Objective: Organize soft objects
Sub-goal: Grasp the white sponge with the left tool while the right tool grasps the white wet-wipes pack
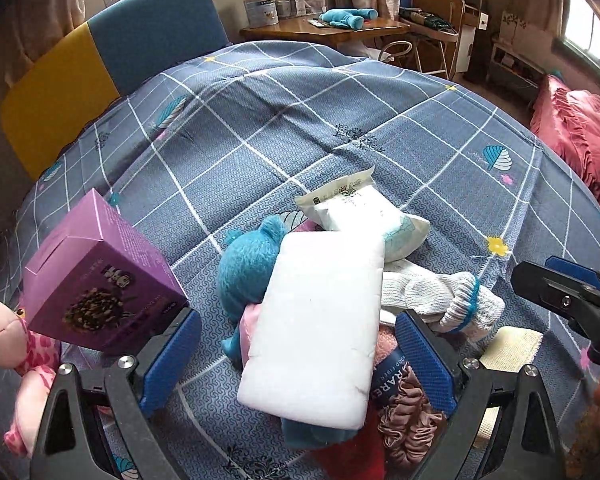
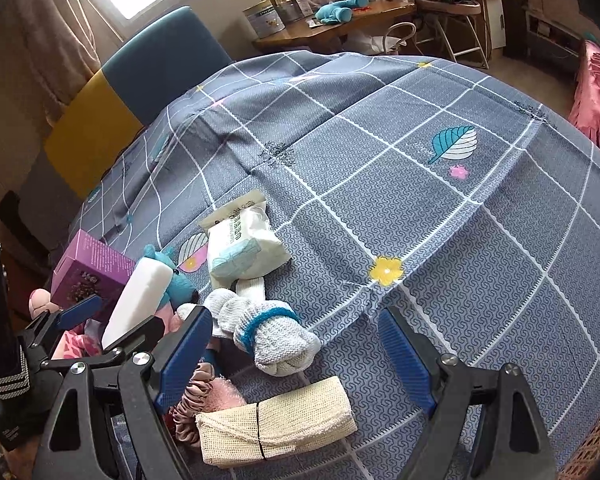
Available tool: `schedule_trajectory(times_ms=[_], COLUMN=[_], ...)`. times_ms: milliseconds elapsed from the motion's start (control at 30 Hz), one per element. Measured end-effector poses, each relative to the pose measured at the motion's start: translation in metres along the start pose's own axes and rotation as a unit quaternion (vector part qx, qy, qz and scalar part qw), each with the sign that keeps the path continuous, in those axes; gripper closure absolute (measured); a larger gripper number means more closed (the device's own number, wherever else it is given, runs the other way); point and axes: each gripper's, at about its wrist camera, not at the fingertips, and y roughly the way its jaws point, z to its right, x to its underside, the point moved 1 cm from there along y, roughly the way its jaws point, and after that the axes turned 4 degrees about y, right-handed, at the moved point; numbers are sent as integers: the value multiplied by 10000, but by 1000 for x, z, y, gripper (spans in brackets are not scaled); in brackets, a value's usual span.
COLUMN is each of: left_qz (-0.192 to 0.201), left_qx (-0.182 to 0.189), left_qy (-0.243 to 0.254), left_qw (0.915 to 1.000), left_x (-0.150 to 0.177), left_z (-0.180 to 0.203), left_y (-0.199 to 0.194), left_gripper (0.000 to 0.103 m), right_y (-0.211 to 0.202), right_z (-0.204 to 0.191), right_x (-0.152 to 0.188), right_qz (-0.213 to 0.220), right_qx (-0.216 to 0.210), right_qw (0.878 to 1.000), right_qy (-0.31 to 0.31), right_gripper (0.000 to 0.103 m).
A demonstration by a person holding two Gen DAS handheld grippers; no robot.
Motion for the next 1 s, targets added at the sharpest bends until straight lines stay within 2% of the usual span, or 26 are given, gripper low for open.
schedule_trajectory(times_ms=[33, 67, 100, 200, 333, 433, 533, 700, 767, 800, 867, 1000], left_qz=[-12, -43, -82, 275, 792, 944, 713, 60, -96, 49, 124, 175], left_qx=[75, 236, 434, 314, 372, 50, -145, -369, -361, -409, -515, -430], left_qy=[-60, -141, -266, -382, -902, -1015, -1261, -1666, -1807, -1754, -1649, -1727], left_qw=[10000, 9996, 9987, 9984, 9921, 9903, 9893, 9853, 9828, 9836, 9849, 9839], left_x=[0, 1, 3, 11, 38, 77, 134, 214, 233, 239, 242, 242], left_z=[-2, -3, -5, -8, -22, -28, -34, -40, -40, -39, -34, -37], left_y=[2, 4, 5, -13, -61, -89, -95, -70, -59, -60, -61, -60], left_gripper=[42, 46, 46, 47, 46, 45, 44, 45, 45, 45, 44, 43], right_y=[0, 0, 0, -2, -2, -4, -4, -3, -2, -2, 2, 17], right_z=[0, 0, 0, 2, 1, -2, -8, -23, -30, -33, -41, -62], right_x=[0, 0, 0, 0, 0, 1, 3, 10, 13, 13, 11, -4], right_qz=[-13, -12, -1, 13, 24, 45, 13, -48, -83, -97, -169, -248], right_qx=[-17, -30, -19, -16, 5, -12, -98, -170, -149, -127, -69, 146], right_qw=[10000, 10000, 10000, 10000, 10000, 10000, 9997, 9984, 9974, 9969, 9950, 9879], right_qy=[-4, -3, -6, 41, 19, -76, -205, -538, -701, -776, -984, -1526], right_gripper=[16, 16, 16, 16, 16, 16, 16, 22, 26, 27, 29, 29])
